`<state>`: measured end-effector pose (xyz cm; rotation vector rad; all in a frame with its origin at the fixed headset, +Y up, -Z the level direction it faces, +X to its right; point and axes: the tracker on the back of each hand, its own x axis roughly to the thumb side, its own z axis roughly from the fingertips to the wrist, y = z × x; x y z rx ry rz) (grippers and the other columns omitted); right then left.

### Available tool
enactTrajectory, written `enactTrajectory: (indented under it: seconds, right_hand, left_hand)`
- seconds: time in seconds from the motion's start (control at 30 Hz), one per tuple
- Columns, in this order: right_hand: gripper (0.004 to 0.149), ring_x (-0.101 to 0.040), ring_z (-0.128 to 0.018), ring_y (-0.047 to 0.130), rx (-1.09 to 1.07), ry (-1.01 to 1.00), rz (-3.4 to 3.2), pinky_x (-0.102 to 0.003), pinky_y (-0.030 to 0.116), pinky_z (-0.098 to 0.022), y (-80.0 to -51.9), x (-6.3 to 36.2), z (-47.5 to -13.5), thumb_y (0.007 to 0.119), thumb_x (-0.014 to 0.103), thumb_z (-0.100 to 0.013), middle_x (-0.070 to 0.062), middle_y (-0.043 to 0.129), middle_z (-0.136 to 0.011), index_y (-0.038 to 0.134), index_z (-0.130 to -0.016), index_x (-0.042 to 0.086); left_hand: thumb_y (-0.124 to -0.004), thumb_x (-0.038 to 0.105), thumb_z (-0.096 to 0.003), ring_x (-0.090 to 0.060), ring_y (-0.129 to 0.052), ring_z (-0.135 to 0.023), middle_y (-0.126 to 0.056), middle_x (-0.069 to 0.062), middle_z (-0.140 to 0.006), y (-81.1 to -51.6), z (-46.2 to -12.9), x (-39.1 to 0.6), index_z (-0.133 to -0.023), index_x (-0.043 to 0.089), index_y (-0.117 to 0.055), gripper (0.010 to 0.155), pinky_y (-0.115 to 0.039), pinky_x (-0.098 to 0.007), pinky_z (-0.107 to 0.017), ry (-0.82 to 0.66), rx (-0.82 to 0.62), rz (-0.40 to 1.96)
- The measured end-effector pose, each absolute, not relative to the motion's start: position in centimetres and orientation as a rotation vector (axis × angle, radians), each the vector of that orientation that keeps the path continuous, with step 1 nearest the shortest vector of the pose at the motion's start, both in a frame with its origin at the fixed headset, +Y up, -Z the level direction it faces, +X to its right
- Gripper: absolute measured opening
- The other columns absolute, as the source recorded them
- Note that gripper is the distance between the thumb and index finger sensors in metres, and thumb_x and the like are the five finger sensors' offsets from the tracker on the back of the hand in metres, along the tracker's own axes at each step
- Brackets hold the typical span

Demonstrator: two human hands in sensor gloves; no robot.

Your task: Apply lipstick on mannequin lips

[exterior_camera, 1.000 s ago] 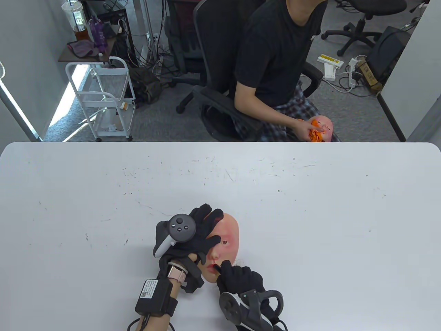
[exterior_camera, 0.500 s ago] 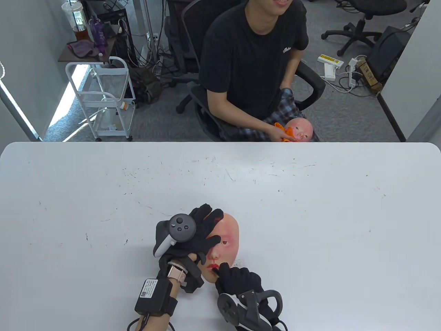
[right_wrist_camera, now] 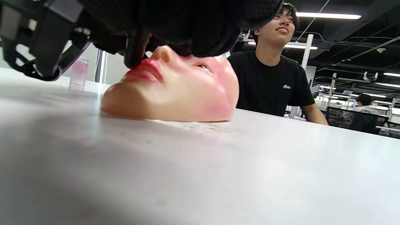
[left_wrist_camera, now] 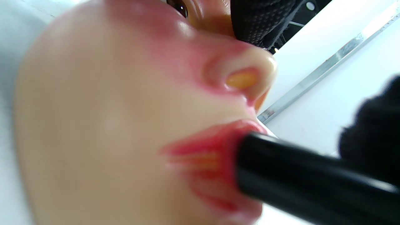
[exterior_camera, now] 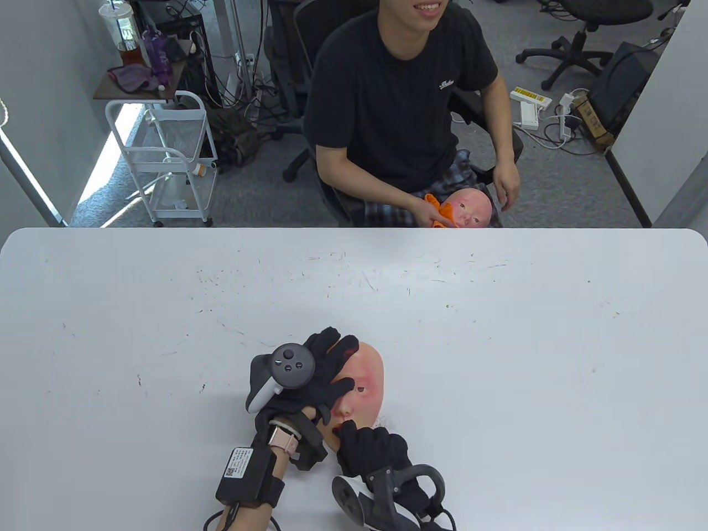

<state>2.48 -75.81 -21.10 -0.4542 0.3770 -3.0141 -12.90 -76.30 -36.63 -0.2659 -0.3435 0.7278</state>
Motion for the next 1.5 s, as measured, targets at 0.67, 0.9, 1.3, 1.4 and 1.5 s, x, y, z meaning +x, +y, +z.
enactTrajectory:
  seconds: [0.67, 0.9, 1.3, 1.4, 1.5]
  right_hand:
    - [0.049, -0.026, -0.054, 0.092, -0.499, 0.379, -2.971, -0.042, 0.075, -0.045, -76.1, 2.6, -20.4, 0.076, 0.045, -0.046, -0.001, 0.093, -0.056, 0.083, -0.087, 0.019]
    - [0.05, -0.026, -0.055, 0.091, -0.496, 0.425, -2.966, -0.042, 0.075, -0.046, -76.1, 2.0, -20.8, 0.076, 0.045, -0.047, 0.0, 0.092, -0.057, 0.081, -0.089, 0.019]
    - [0.05, -0.026, -0.054, 0.091, -0.466, 0.407, -2.971, -0.042, 0.075, -0.045, -76.0, 2.9, -20.6, 0.076, 0.045, -0.047, -0.001, 0.092, -0.056, 0.081, -0.089, 0.018]
    - [0.05, -0.026, -0.055, 0.091, -0.524, 0.385, -2.963, -0.042, 0.075, -0.046, -76.0, 1.8, -20.8, 0.075, 0.045, -0.047, 0.0, 0.092, -0.057, 0.08, -0.09, 0.019]
    - [0.05, -0.026, -0.056, 0.091, -0.519, 0.352, -2.929, -0.042, 0.075, -0.047, -76.1, 1.1, -21.0, 0.075, 0.046, -0.047, 0.0, 0.091, -0.058, 0.079, -0.09, 0.02]
  left_hand:
    - [-0.078, 0.042, -0.0519, -0.03, -0.009, -0.114, -0.012, 0.006, -0.125, -76.3, -36.6, -12.9, -0.116, 0.049, -0.037, 0.077, -0.029, -0.061, -0.082, -0.346, -0.268, 0.728]
    - [-0.078, 0.042, -0.052, -0.03, -0.009, -0.114, -0.012, 0.006, -0.125, -76.3, -36.6, -12.9, -0.116, 0.049, -0.037, 0.077, -0.029, -0.061, -0.082, -0.347, -0.267, 0.726]
    - [-0.078, 0.042, -0.0519, -0.03, -0.009, -0.114, -0.012, 0.006, -0.125, -76.3, -36.6, -12.9, -0.116, 0.049, -0.037, 0.077, -0.029, -0.061, -0.082, -0.346, -0.269, 0.727]
    - [-0.078, 0.042, -0.052, -0.03, -0.009, -0.114, -0.011, 0.006, -0.125, -76.4, -36.6, -12.9, -0.116, 0.049, -0.036, 0.077, -0.029, -0.061, -0.082, -0.347, -0.269, 0.728]
    - [-0.078, 0.042, -0.052, -0.03, -0.009, -0.114, -0.011, 0.006, -0.125, -76.4, -36.6, -12.9, -0.116, 0.049, -0.037, 0.077, -0.029, -0.061, -0.082, -0.346, -0.268, 0.727]
